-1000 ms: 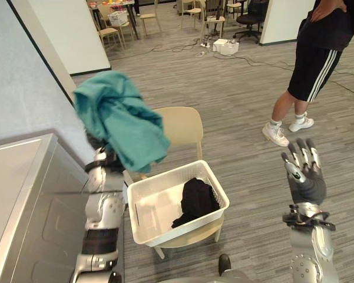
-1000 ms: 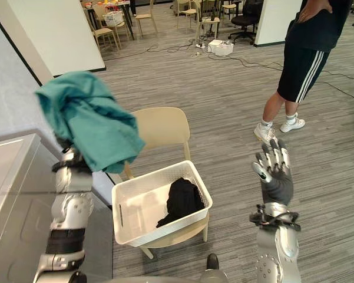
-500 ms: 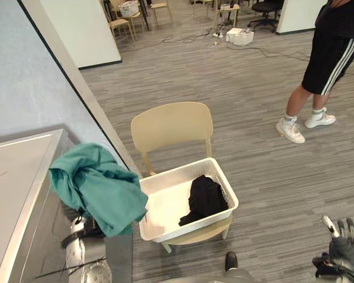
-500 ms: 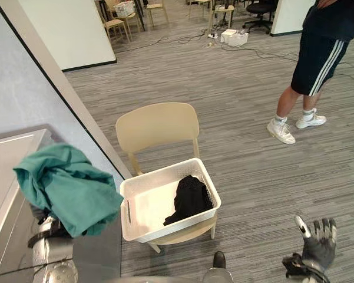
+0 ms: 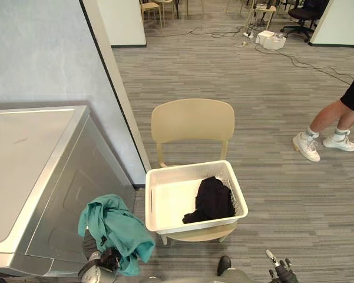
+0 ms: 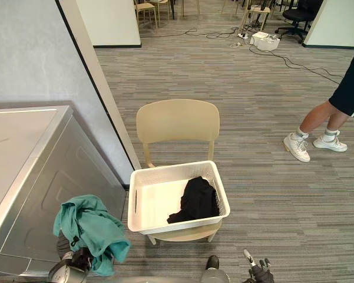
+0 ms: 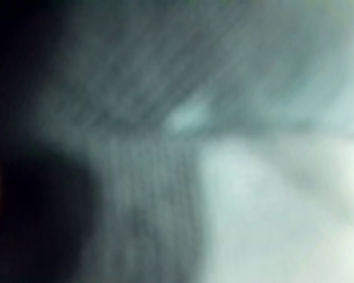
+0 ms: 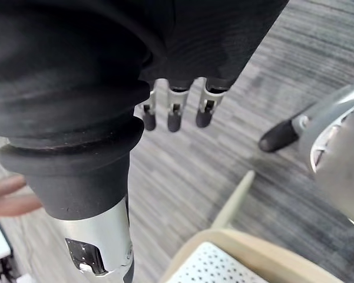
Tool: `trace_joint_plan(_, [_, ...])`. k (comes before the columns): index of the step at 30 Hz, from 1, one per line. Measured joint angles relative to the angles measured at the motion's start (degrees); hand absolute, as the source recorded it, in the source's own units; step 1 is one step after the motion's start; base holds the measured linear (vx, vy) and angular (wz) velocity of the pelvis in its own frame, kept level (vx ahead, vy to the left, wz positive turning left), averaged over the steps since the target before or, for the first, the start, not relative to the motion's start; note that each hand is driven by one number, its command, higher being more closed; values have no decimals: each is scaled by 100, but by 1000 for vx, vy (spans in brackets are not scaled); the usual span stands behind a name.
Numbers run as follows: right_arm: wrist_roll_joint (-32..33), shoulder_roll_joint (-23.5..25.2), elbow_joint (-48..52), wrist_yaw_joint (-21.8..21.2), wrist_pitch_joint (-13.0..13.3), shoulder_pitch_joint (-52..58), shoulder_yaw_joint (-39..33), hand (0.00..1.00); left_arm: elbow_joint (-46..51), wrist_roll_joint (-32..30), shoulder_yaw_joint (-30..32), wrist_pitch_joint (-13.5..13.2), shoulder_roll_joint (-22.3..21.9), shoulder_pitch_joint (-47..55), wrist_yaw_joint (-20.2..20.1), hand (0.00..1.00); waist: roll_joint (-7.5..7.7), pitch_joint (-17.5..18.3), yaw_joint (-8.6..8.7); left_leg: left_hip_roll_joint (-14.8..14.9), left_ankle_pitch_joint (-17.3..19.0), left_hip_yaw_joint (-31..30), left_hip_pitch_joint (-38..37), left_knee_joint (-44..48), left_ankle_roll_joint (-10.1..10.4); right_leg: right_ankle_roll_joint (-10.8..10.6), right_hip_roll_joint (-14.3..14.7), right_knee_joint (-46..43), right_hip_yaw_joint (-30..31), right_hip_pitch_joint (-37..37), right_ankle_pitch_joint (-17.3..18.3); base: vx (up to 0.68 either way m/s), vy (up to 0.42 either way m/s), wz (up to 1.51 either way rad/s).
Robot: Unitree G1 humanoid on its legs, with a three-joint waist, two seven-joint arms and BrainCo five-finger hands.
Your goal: Pick up the laundry basket with both hands and put the clothes into the washing machine.
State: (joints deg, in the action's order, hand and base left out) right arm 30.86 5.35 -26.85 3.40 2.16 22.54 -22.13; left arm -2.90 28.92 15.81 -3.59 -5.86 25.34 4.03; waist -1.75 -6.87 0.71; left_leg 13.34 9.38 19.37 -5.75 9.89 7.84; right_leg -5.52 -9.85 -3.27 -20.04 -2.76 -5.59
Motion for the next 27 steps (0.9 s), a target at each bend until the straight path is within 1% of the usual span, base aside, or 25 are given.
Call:
trace_joint_plan(2, [-2,-28,-153,-27,0,-104,155,0,-7,-39,-12,-1,5,-18,9,100,45,-33,-7,9,75,-26,140,216,-39,-34,-142,-417,-5,-197,199,26,35,17])
trace_joint_plan(3, [-62,-43,-234,-59,-7,-155,306,0,-8,-59,-9,-6,11,-43,18,100,66,-116,-19,-16,128,-30,157,326,-72,-48,-234,-769,-6,-290,372,21,16,19])
trace_joint_plan(4, [-202,-58,-312,-101,-19,-204,423,0,-16,-64,-2,-6,11,-42,22,100,53,-179,-34,-25,174,-55,157,403,-72,-58,-304,-1011,-4,-341,512,7,5,24])
trace_joint_plan(5, [-329,-110,-417,-121,-41,-290,599,0,-25,-66,0,-6,13,-34,28,100,77,-252,-63,-21,228,-65,160,509,-116,-59,-384,-1286,-19,-367,684,1,-18,21])
trace_joint_plan(6, [-413,-123,-460,-132,-52,-327,685,0,-36,-67,-2,-6,17,-31,28,100,46,-299,-93,-18,240,-83,166,554,-127,-75,-418,-1403,-41,-372,768,2,-49,45])
trace_joint_plan(7, [-628,-183,-553,-218,-53,-403,880,0,-69,-66,2,-11,27,-61,18,100,69,-333,-159,15,248,-212,307,712,-140,-55,-484,-1615,-189,-385,919,-2,-66,53])
trace_joint_plan(8, [-681,-232,-598,-239,-55,-465,939,0,-69,-64,13,-29,27,-62,18,100,87,-353,-161,37,248,-284,398,770,-140,-38,-506,-1683,-277,-400,971,-14,-97,84])
trace_joint_plan(10, [-736,-419,-703,-250,-43,-661,1206,0,-94,-48,5,-57,28,-64,5,100,90,-406,-198,44,172,-682,772,847,-69,25,-567,-1902,-665,-493,1143,-43,-119,106])
trace_joint_plan(11, [-797,-520,-854,-247,-30,-801,1316,0,-170,-51,-14,-53,31,-72,-1,100,118,-421,-218,-33,-100,-1070,1078,750,-147,101,-696,-2055,-1074,-571,1285,-30,-138,129])
trace_joint_plan(12, [-804,-526,-874,-243,-19,-847,1310,0,-202,-51,-48,-46,39,-93,-2,100,113,-429,-223,-59,-243,-1147,1186,731,-214,117,-750,-2093,-1247,-570,1338,-33,-176,178])
trace_joint_plan(13, [-804,-530,-969,-227,-11,-987,1278,0,-213,-52,-123,-10,66,-190,-11,100,177,-499,-318,-125,-669,-1098,1451,697,-482,205,-867,-2160,-1583,-537,1442,-23,-138,134])
trace_joint_plan(14, [-807,-533,-1000,-224,-12,-1030,1267,0,-212,-56,-195,-6,80,-237,-14,100,209,-524,-359,-157,-910,-1095,1511,576,-505,253,-902,-2124,-1714,-502,1471,-85,-155,161])
trace_joint_plan(15, [-824,-476,-1073,-210,-8,-1106,1225,0,-197,-62,-228,0,108,-317,-20,100,158,-579,-461,-126,-1212,-1112,1488,194,-473,373,-1000,-2027,-2163,-379,1481,-74,-149,141])
trace_joint_plan(16, [-827,-451,-1205,-196,-2,-1171,1095,0,-175,-64,-273,4,137,-289,-24,100,133,-656,-464,44,-951,-842,1520,767,-610,448,-1026,-2049,-2503,-217,1498,-64,-150,136])
trace_joint_plan(17, [-829,-466,-1211,-183,0,-1171,1065,0,-174,-64,-299,7,136,-268,-25,100,104,-656,-456,144,-865,-708,1466,1014,-707,458,-1039,-2054,-2633,-120,1503,-47,-158,130])
trace_joint_plan(18, [-833,-479,-1228,-90,-28,-1127,917,0,-140,-65,-418,42,140,-280,-26,100,97,-653,-428,427,-719,-328,1169,1388,-706,462,-1121,-2050,-3002,159,1505,-54,-106,99])
trace_joint_plan(19, [-833,-477,-1219,-73,-23,-1097,855,0,-95,-65,-497,56,143,-291,-29,100,98,-652,-389,553,-705,-173,1033,1494,-728,461,-1153,-2049,-3129,266,1504,-61,-52,113])
trace_joint_plan(20, [-833,-484,-1208,-45,-15,-1079,765,0,46,-66,-646,62,145,-291,-36,100,89,-645,-295,849,-665,105,774,1616,-791,457,-1220,-2082,-3327,393,1502,-52,66,85])
trace_joint_plan(21, [-831,-482,-1170,10,-12,-1080,663,0,171,-66,-770,67,144,-329,-44,100,46,-620,-237,1137,-643,312,579,1634,-826,429,-1281,-2158,-3438,393,1484,-53,111,75])
trace_joint_plan(22, [-831,-481,-1133,26,-15,-1077,614,0,234,-66,-820,74,145,-356,-44,100,19,-604,-201,1239,-645,334,500,1621,-823,420,-1325,-2229,-3496,359,1461,-51,220,60])
trace_joint_plan(23, [-830,-484,-1014,33,-21,-1049,547,0,325,-66,-901,81,143,-407,-48,100,-26,-576,-157,1341,-664,312,385,1533,-783,402,-1450,-2371,-3562,251,1386,-39,242,43])
trace_joint_plan(24, [-830,-480,-962,36,-24,-1043,496,0,342,-68,-927,83,141,-463,-61,100,-61,-555,-156,1351,-702,261,340,1435,-723,395,-1500,-2410,-3590,192,1321,-70,485,54])
trace_joint_plan(25, [-819,-466,-847,55,-29,-1052,395,0,361,-101,-945,90,157,-632,-84,100,-124,-514,-147,1203,-392,155,298,1148,-66,369,-1651,-2474,-3656,42,1084,-79,477,40])
trace_joint_plan(26, [-814,-442,-820,67,-30,-1066,344,0,369,-106,-933,90,165,-710,-87,100,-136,-505,-154,1132,-195,141,279,1102,145,341,-1716,-2446,-3670,7,961,-133,624,37])
trace_joint_plan(27, [-798,-385,-802,82,-35,-1108,244,0,395,-133,-869,84,175,-808,-84,100,14,-547,-184,963,184,155,324,1180,342,305,-1843,-2313,-3640,-42,650,-183,534,12])
